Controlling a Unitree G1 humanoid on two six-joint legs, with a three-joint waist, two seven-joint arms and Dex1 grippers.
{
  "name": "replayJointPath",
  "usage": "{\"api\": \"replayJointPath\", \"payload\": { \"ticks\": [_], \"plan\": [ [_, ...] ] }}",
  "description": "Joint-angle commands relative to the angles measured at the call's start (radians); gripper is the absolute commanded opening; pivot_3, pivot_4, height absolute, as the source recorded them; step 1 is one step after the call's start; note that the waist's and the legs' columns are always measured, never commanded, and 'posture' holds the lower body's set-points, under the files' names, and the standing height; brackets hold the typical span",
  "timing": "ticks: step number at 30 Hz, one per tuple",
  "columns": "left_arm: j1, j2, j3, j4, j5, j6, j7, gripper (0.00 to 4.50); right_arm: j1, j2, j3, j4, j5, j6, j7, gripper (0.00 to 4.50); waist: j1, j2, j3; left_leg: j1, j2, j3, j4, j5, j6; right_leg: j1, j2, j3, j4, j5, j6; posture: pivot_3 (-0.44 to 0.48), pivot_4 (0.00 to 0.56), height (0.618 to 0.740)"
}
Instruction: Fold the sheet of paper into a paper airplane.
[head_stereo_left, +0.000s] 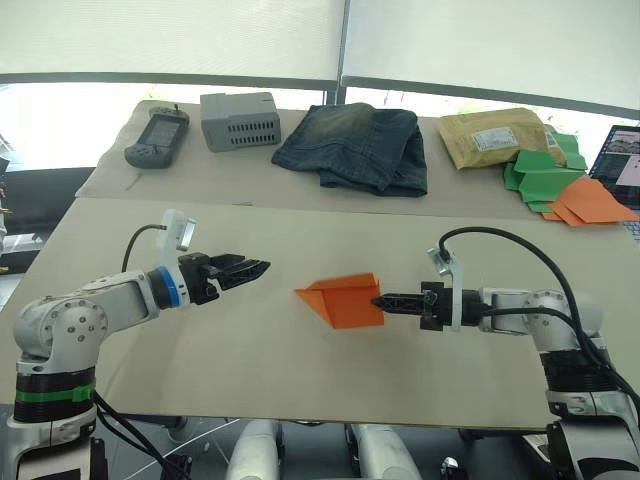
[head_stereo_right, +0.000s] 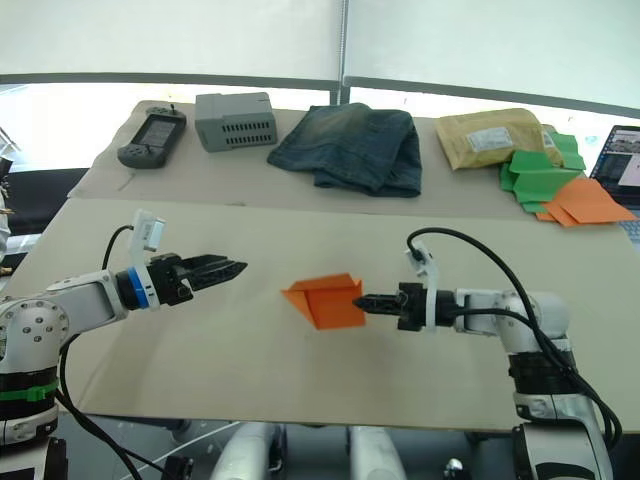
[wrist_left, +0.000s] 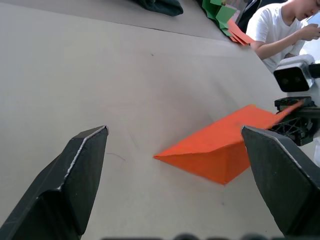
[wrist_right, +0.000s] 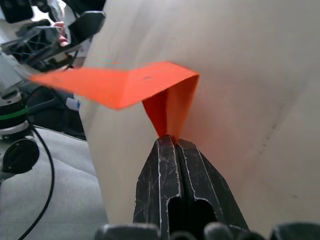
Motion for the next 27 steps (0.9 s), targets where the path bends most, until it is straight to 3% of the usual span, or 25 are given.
{"api": "replayJointPath", "payload": {
  "ticks": [1, 8, 19, 26, 27],
  "plan": [
    [-0.014, -0.001, -0.016, -0.048, -0.005, -0.005, -0.033, 4.50, -0.035, -0.008, 0.024, 0.025, -0.059, -0.066, 0.049, 0.03, 0.000, 0.000, 0.000, 0.000, 0.000, 0.000, 0.000, 0.000, 0.000, 0.000, 0.000, 0.000, 0.000, 0.000, 0.000, 0.000, 0.150, 0.718],
    [-0.047, -0.005, -0.043, -0.025, 0.041, -0.043, -0.077, 4.50, -0.042, -0.055, 0.104, 0.076, -0.221, -0.229, 0.144, 0.03, 0.003, 0.000, 0.000, 0.000, 0.000, 0.000, 0.000, 0.000, 0.000, 0.000, 0.000, -0.001, 0.000, -0.001, 0.002, 0.000, 0.150, 0.718],
    [-0.088, 0.002, -0.091, -0.019, 0.065, -0.078, -0.251, 4.50, -0.031, -0.176, 0.021, -0.009, -0.280, -0.317, 0.207, 3.62, 0.005, 0.000, 0.000, -0.001, 0.000, -0.001, 0.001, 0.000, 0.000, 0.000, 0.000, -0.001, -0.001, -0.001, 0.002, 0.000, 0.150, 0.718],
    [-0.254, -0.095, -0.111, 0.151, 0.154, -0.169, -0.233, 4.50, 0.018, -0.236, -0.099, -0.169, -0.258, -0.339, 0.179, 3.62, 0.025, 0.000, 0.000, -0.001, -0.001, -0.001, 0.001, 0.000, 0.000, 0.000, 0.000, -0.001, -0.001, -0.001, 0.004, 0.000, 0.150, 0.718],
    [-0.274, -0.104, -0.122, 0.172, 0.177, -0.185, -0.237, 4.50, 0.026, -0.226, -0.109, -0.196, -0.254, -0.345, 0.171, 3.08, 0.024, 0.000, 0.000, -0.001, -0.001, -0.001, 0.001, 0.000, 0.000, 0.000, 0.000, -0.001, -0.001, -0.001, 0.003, 0.000, 0.150, 0.718]
  ]
}}
